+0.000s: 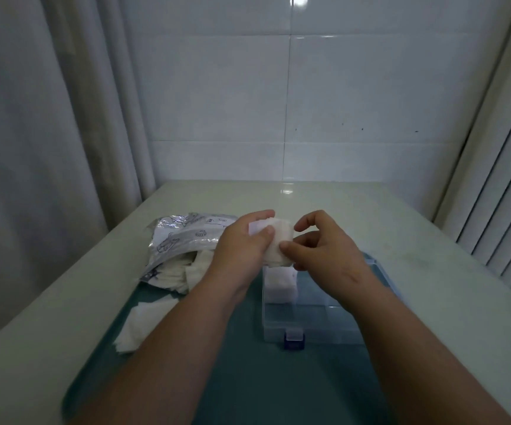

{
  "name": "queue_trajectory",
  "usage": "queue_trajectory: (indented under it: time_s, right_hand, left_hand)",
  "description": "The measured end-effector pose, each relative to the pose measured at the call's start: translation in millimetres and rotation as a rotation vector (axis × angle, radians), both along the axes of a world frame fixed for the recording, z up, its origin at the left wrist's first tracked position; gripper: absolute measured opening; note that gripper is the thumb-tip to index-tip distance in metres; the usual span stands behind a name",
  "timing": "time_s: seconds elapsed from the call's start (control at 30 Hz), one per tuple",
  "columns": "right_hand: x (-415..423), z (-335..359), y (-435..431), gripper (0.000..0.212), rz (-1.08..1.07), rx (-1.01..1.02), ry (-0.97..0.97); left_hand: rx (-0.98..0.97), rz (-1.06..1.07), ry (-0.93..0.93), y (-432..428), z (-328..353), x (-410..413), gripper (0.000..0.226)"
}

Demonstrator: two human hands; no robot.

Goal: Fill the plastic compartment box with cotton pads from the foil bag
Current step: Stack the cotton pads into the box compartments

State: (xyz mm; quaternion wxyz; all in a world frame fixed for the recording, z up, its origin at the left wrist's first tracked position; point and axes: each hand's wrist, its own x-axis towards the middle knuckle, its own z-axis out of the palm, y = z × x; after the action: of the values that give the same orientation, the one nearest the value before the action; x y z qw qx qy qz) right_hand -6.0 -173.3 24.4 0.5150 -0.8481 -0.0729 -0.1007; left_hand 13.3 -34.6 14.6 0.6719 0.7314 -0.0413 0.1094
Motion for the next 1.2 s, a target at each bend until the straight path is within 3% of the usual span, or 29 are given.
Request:
queue_trajectory:
  time_s: [0.17, 0.3, 0.4, 0.63, 0.8, 1.2]
  right_hand:
    - [1, 0, 1, 0.028, 0.004, 0.055, 0.012]
    - [1, 1, 2, 0.029, -0.051, 0.086, -0.031]
    - [0, 3, 0, 0.026, -0.040, 0.189, -0.011]
    - [-1, 3, -2, 0.027, 0.051, 0.358, 0.048]
    - [-2, 4, -1, 0.026, 0.067, 0.382, 0.044]
    - [-2, 5, -3, 0.027, 0.138, 0.576, 0.128]
  left_hand:
    - [-0.176, -0.042, 0.069, 2, -3, -1, 0.031]
    - [-0.285, 0.094, 0.063, 2, -6, -1, 0.036]
    - [-0.273, 0.198, 0.070, 6, -6, -1, 0.033]
    - [-0.201, 0.137, -0.041, 12, -11, 0, 0.004]
    - [-0.205, 0.113, -0.040, 16, -16, 3, 0.012]
    - [-0.167, 0.214, -0.031, 14, -20, 4, 0.004]
